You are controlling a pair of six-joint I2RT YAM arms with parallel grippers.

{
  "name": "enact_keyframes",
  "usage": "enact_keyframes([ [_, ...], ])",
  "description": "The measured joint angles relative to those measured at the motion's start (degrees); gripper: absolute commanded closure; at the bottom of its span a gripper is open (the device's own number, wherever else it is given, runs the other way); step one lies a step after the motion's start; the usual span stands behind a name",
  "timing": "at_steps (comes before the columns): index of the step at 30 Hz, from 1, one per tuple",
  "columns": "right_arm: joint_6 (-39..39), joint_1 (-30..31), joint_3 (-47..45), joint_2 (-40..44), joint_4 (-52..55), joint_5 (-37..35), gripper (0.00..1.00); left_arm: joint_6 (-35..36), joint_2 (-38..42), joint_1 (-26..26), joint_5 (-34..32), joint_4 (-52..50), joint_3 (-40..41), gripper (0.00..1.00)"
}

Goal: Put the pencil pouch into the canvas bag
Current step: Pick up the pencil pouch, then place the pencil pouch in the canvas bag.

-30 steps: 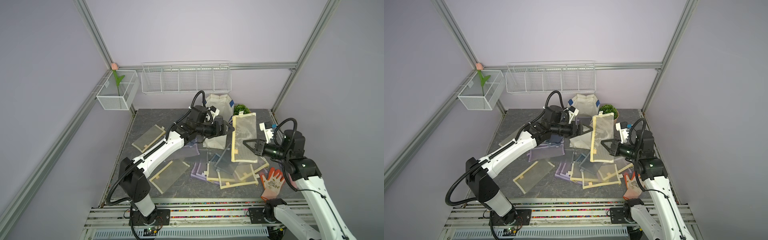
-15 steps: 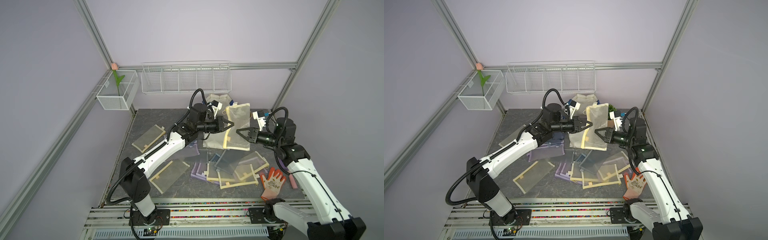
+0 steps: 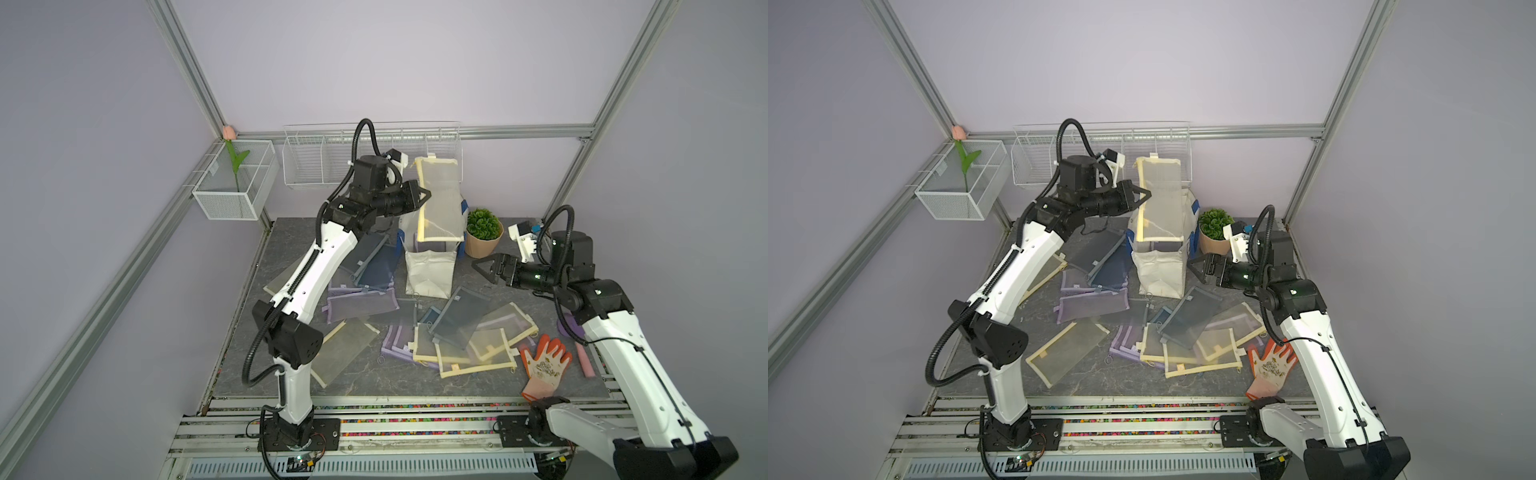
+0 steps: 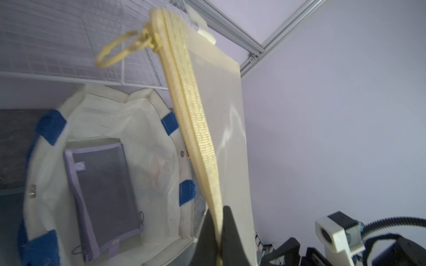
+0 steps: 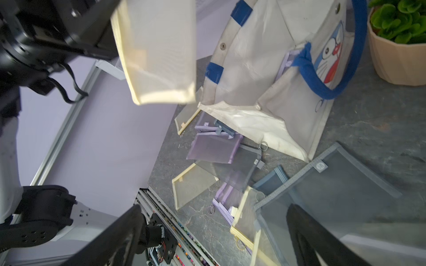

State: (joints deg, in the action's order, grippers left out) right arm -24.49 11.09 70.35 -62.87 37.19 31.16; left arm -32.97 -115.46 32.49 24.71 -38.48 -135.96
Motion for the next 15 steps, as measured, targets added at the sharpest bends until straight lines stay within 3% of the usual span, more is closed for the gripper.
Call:
enact_keyframes([
  [3,0.76,0.00,0.00,0.02,2.05,-1.79,0.00,2.32,-8.31,-0.55,-1.92,-6.75,-13.88,1.00],
  [5,1.01,0.00,0.00,0.02,2.71,-2.75,0.00,3.93,-12.04,-0.57,-3.37,-9.53,-17.62,1.00],
  [15,1.46,0.00,0.00,0.04,4.74,-4.61,0.00,9.94,-14.23,-0.61,-9.75,-10.67,-6.14,1.00],
])
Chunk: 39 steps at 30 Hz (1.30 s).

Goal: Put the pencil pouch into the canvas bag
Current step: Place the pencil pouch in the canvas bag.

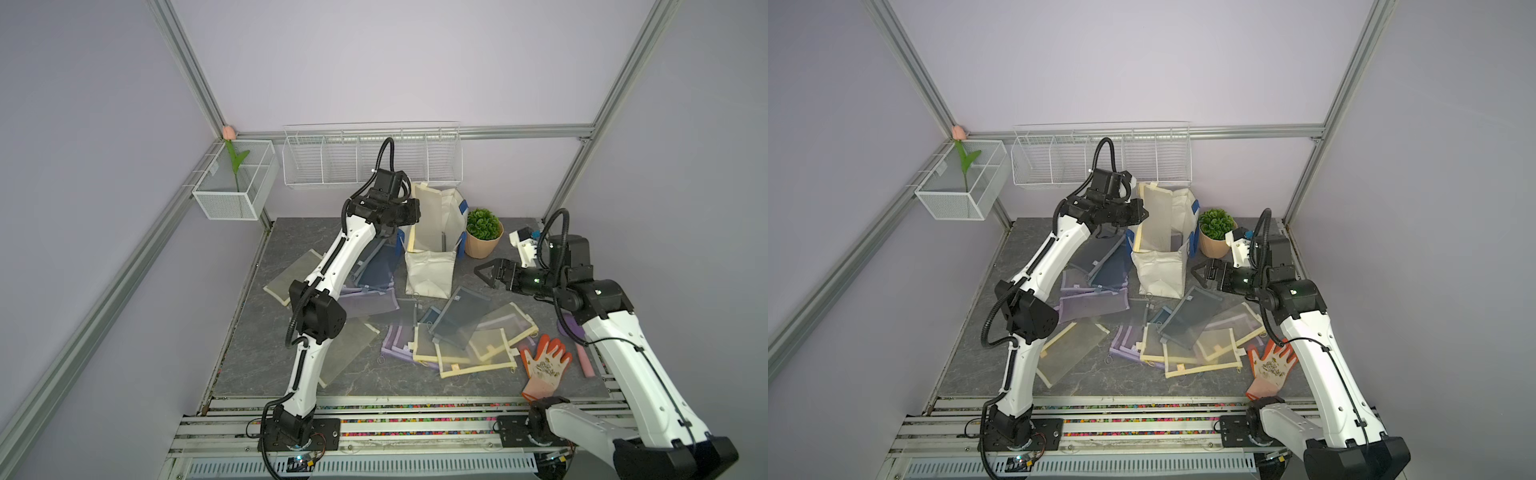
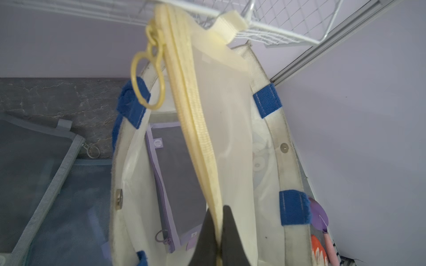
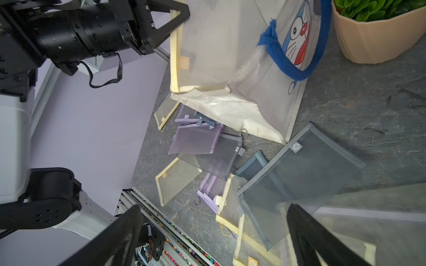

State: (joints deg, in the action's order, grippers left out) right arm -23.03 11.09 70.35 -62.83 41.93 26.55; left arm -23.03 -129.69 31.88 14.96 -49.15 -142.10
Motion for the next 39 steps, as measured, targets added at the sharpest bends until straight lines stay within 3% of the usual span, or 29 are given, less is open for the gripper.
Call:
enact_keyframes([
  [15,0.55,0.00,-0.48,-0.09,0.31,-0.92,0.00,0.33,-3.74,3.61,-0.39,4.17,1.97,1.00],
  [25,0.81,0.00,-1.55,-0.09,1.16,-2.84,0.00,2.01,-4.76,3.80,-4.37,2.10,0.98,0.50],
  [27,0.79,0.00,-2.56,-0.07,1.55,-3.39,0.00,2.99,-3.32,3.82,-5.73,1.25,1.62,0.45],
  [34,0.79,-0.24,-6.99,-0.52,3.63,-4.70,0.01,6.86,8.66,6.14,-11.26,-1.33,7.93,0.44],
  [39,0.79,-1.49,-11.13,-2.36,3.56,-4.66,0.01,7.41,21.97,12.76,-11.82,0.48,21.03,0.41],
])
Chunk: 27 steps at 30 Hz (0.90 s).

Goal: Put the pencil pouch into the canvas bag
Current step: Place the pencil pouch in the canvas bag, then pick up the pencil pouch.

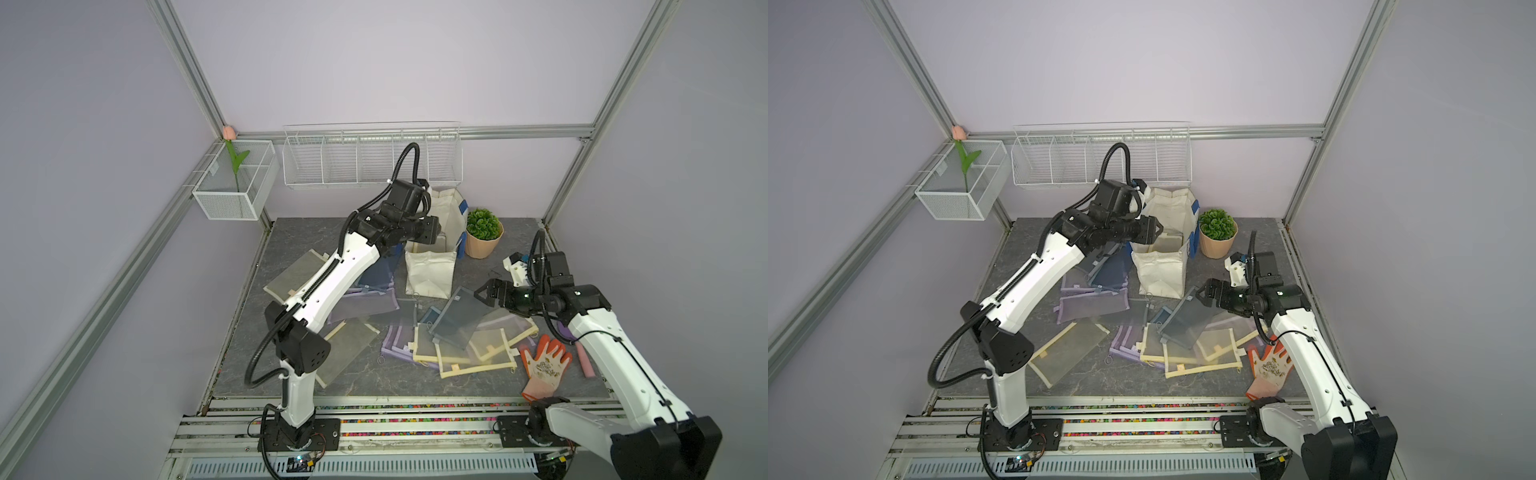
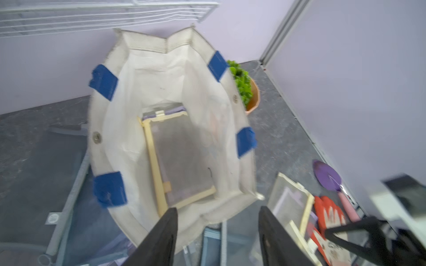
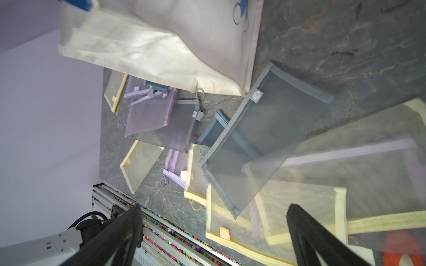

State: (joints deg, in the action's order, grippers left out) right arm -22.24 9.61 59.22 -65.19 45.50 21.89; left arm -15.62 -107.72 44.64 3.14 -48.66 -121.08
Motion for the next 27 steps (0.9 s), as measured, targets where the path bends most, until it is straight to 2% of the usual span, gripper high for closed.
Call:
enact_keyframes([
  [3,-0.02,-0.59,-2.80,-1.92,-0.66,0.13,0.03,-2.27,7.30,3.80,3.39,3.98,11.76,0.38],
  [6,-0.04,-1.22,-5.68,-4.37,-2.93,0.57,0.04,-6.69,12.50,5.27,7.96,8.98,24.46,0.35],
  [9,-0.26,-1.79,-8.17,-7.34,-5.99,1.60,0.05,-11.65,14.69,5.29,12.04,13.86,35.67,0.33],
  [12,-0.44,-2.03,-10.03,-10.03,-8.68,2.19,0.05,-14.84,14.14,5.25,15.10,16.28,41.94,0.32],
  [16,-0.44,-2.10,-10.34,-13.92,-12.07,2.58,0.06,-18.25,11.47,5.25,18.88,19.63,44.52,0.32],
  [21,-0.44,-2.43,-10.78,-18.51,-16.55,2.67,0.08,-21.20,4.02,5.03,22.88,22.23,42.99,0.32],
  [27,-0.48,-2.84,-12.02,-23.52,-21.38,3.93,0.11,-22.49,-3.10,4.22,23.15,20.35,40.68,0.32],
])
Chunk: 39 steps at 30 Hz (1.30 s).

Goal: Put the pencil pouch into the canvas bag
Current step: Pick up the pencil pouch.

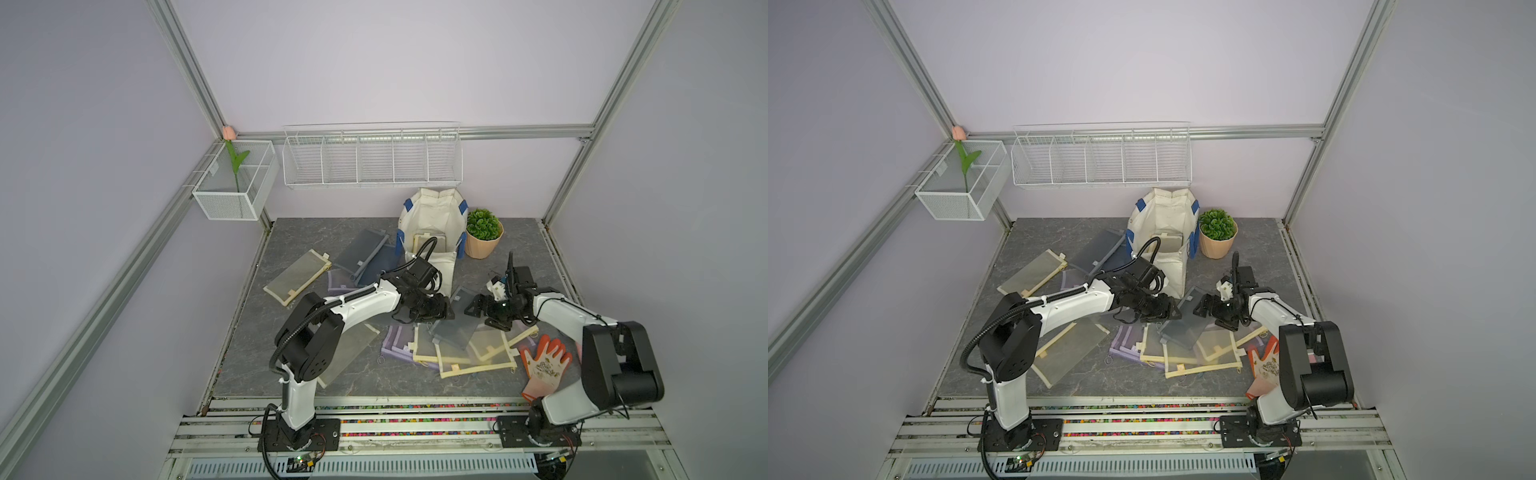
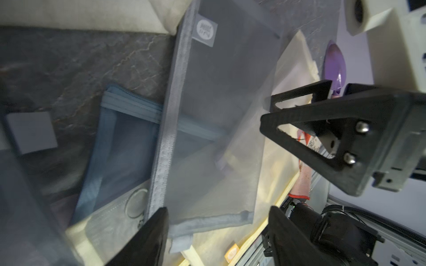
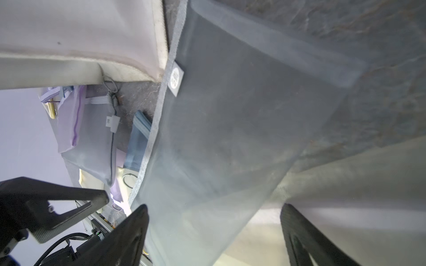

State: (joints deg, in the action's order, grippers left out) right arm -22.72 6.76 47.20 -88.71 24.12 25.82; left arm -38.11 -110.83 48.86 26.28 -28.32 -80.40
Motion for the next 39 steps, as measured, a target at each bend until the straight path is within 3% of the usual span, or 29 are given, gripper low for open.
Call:
enact_keyframes([
  [7,-0.85,-0.02,-0.39,-2.34,-4.90,2.69,0.18,-1.84,-2.29,-0.63,1.44,1.64,0.68,0.36],
  [11,-1.62,-0.02,-0.94,-3.23,-7.58,4.42,0.28,-2.64,-3.98,-0.59,3.23,3.21,1.16,0.38],
  [18,-3.67,-0.02,-1.97,-3.56,-10.60,6.56,0.71,-4.74,-4.72,-0.24,5.92,6.05,1.05,0.44],
  [22,-3.43,-0.02,-2.08,-3.17,-10.40,7.04,0.87,-5.42,-4.70,0.26,6.80,7.58,0.22,0.44],
  [26,-2.38,-0.02,-2.34,1.46,-7.52,6.95,0.92,-5.57,-4.00,0.39,6.99,8.02,0.13,0.42],
  [28,-1.77,-0.02,-2.36,6.51,-5.42,6.80,0.93,-5.29,-2.54,0.39,6.99,7.15,0.09,0.48],
  [30,-1.07,-0.02,-2.32,12.02,-3.45,6.84,0.93,-4.87,-0.52,0.37,6.99,5.70,-0.44,0.48],
  [39,0.20,0.15,0.55,32.15,2.67,11.19,0.93,-1.90,11.02,-2.14,9.51,1.03,-10.88,0.26],
])
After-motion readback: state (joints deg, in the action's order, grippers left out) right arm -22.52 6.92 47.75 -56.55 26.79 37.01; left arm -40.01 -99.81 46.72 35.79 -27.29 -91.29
